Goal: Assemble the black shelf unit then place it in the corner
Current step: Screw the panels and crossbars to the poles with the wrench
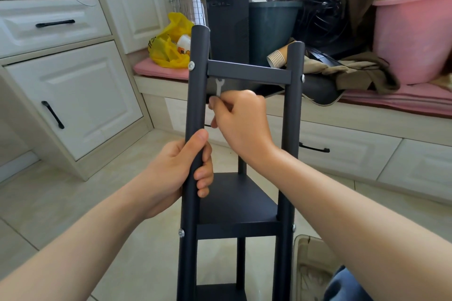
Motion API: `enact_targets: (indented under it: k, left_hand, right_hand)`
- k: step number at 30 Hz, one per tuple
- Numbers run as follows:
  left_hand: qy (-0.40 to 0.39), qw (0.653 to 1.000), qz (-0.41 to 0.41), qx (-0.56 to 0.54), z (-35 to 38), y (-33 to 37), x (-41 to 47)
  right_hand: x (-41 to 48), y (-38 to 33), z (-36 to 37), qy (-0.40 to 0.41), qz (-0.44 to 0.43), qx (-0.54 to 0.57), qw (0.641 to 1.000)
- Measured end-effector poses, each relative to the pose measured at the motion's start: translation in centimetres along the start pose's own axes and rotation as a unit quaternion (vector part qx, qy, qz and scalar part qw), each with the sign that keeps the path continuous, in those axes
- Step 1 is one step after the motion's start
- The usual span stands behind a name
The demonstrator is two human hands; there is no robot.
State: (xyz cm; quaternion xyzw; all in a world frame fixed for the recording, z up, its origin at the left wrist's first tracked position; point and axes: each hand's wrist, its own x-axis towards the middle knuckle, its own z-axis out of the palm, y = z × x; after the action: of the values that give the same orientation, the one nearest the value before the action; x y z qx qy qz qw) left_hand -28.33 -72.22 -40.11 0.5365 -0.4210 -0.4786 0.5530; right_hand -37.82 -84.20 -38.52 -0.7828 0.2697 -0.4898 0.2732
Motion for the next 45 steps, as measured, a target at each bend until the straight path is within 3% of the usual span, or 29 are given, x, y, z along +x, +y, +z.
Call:
enact_targets:
  k: [5, 14, 18, 23, 31, 37, 45]
  left_hand:
    - [0.004, 1.0, 0.008, 0.003, -0.2, -0.1, 0.2]
    - [0.017, 1.0, 0.021, 0.009, -0.4, -0.2, 0.8]
    - [0.029, 0.999, 0.026, 0.008, -0.7, -0.4, 1.1]
    - [0.045, 0.999, 0.027, 0.003, -1.1, -0.5, 1.3]
    - [0.052, 0.998, 0.043, 0.017, -1.2, -0.8, 1.5]
    - [0.071, 0.994, 0.072, 0.031, -1.5, -1.1, 1.9]
    - [0.14, 0.978, 0.114, 0.102, -2.5, -1.7, 2.8]
  right_hand:
    - [-1.2, -0.2, -1.9, -0.019, 0.013, -0.049, 0.999]
    - [-2.2, 0.0, -5.8, 0.014, -0.035, -0.104, 0.994]
    - [-2.0, 1.2, -7.5, 0.045, -0.013, -0.121, 0.992]
    - [-1.8, 2.3, -9.1, 0.007, 0.138, 0.031, 0.99]
    - [-1.3, 3.1, -9.3, -0.06, 0.282, 0.243, 0.926]
    - [-1.6, 2.9, -8.6, -0.006, 0.266, 0.242, 0.933]
    - [-1.6, 1.9, -8.7, 0.005, 0.253, 0.264, 0.931]
